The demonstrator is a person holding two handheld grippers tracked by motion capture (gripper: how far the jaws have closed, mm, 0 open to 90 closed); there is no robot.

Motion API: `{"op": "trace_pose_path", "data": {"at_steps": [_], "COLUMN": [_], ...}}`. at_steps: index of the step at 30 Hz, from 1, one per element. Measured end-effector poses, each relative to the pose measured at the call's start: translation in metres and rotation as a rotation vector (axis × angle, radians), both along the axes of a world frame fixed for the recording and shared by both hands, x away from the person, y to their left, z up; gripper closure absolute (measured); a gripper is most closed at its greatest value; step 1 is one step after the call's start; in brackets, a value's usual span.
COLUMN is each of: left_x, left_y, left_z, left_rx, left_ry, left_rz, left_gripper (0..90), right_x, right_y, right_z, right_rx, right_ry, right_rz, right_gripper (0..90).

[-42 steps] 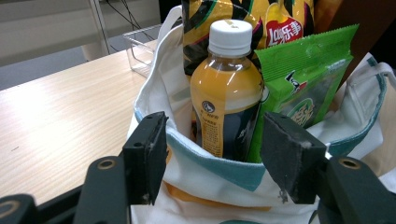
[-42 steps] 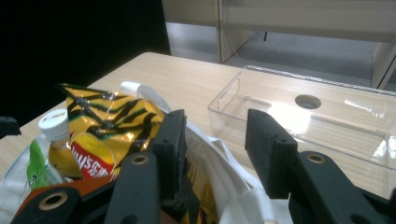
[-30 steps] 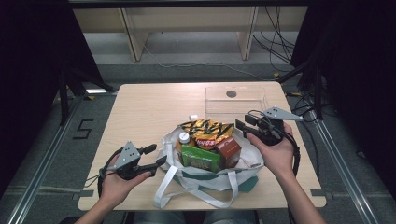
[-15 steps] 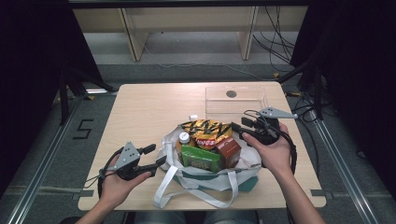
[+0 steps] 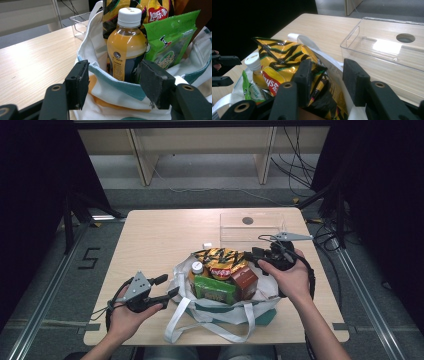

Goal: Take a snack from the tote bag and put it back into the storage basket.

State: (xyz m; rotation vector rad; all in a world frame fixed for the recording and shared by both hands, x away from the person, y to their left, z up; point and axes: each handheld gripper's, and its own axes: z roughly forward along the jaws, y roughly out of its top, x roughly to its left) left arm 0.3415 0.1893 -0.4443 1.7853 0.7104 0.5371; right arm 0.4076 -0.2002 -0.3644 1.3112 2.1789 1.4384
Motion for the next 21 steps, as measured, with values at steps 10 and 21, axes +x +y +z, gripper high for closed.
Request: {"op": "trace_pose_path", "data": {"at_steps": [10, 21], "left_x": [-0.001, -0.001], "left_y": [-0.001, -0.002], "left_z": [0.0, -0.001], "left_rx": [0.0, 0.015], "left_ry": [-0.001, 0.007], "left_rz": [-0.001, -0.003], "left_gripper": [39.9, 39.9], "right_x": [0.004, 0.016], "right_y": [0.006, 0.01], "right_z": [-0.004, -0.002], "right_rx": [-0.031, -0.04], "right_ry": [-0.009, 0.085], "right_rz": [0.053, 0.165], "right_gripper": [64.4, 83.1]}}
